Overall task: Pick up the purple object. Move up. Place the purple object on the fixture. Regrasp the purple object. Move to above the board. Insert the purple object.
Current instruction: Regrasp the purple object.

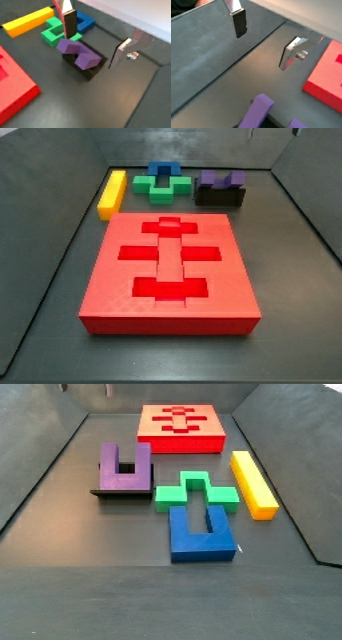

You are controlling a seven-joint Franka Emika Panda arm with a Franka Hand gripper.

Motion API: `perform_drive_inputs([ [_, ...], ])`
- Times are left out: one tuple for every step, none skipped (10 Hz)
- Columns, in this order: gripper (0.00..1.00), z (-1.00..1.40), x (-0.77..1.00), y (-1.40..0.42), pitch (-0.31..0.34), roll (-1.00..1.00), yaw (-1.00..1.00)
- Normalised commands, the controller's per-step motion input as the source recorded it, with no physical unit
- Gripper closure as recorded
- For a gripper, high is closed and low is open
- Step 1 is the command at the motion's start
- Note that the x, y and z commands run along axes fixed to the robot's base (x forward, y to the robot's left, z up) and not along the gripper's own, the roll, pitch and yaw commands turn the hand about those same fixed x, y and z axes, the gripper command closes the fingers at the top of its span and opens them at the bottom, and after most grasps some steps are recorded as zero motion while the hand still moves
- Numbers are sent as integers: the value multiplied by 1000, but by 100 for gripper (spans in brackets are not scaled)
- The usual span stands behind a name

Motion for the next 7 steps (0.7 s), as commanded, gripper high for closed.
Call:
perform_drive_inputs([
  [0,100,229,-263,-49,1000,0],
  [0,91,160,-229,-49,1000,31],
  [0,100,131,-200,-74,1000,97],
  [0,94,191,-180,-54,1000,103],
  [0,97,254,-146,-14,1000,100],
  [0,91,211,-126,-11,1000,140],
  [0,0,189,-217,-69,1000,251],
])
